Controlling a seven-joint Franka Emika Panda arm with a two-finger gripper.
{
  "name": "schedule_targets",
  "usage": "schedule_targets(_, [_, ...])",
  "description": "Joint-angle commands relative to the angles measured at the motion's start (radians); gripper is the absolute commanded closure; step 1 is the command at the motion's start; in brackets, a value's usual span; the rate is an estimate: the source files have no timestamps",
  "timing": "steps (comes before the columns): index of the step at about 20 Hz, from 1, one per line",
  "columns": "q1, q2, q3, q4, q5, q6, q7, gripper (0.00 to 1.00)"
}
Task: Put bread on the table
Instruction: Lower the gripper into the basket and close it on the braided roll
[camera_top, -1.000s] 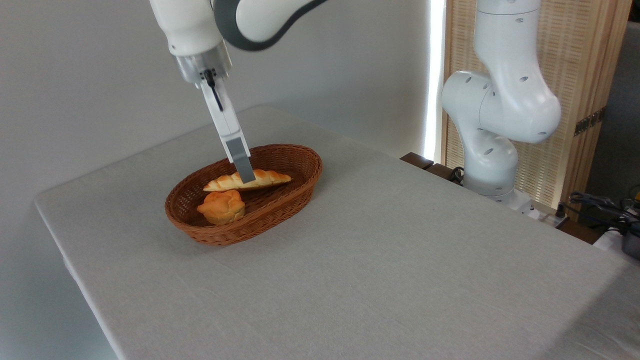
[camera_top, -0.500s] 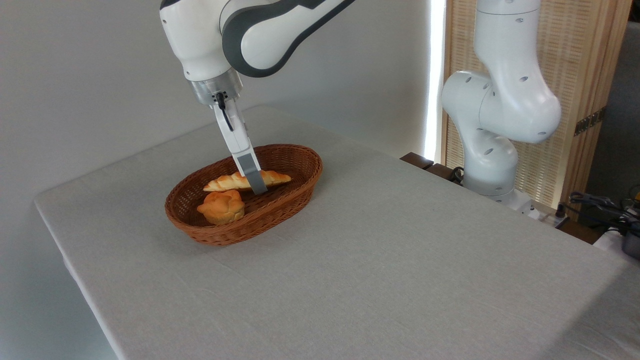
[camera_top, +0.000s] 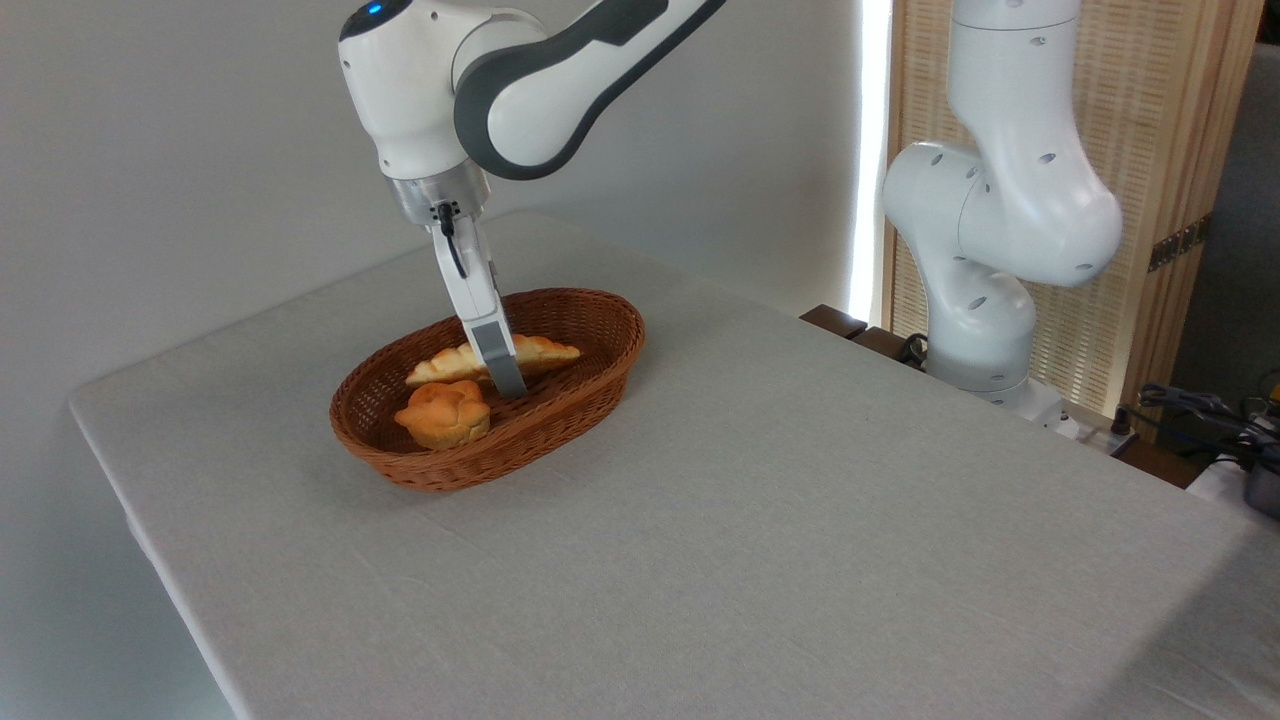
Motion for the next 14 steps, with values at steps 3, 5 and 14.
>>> schedule_targets(3, [0.006,0.001,-0.006,-0.011,-0.002,0.022,-0.002,0.04])
schedule_targets(5, [0.007,0.000,-0.006,-0.011,0.000,0.021,-0.002,0.33])
schedule_targets(14, [0.012,-0.007,-0.003,-0.006,0.011,0.013,0.006,1.00])
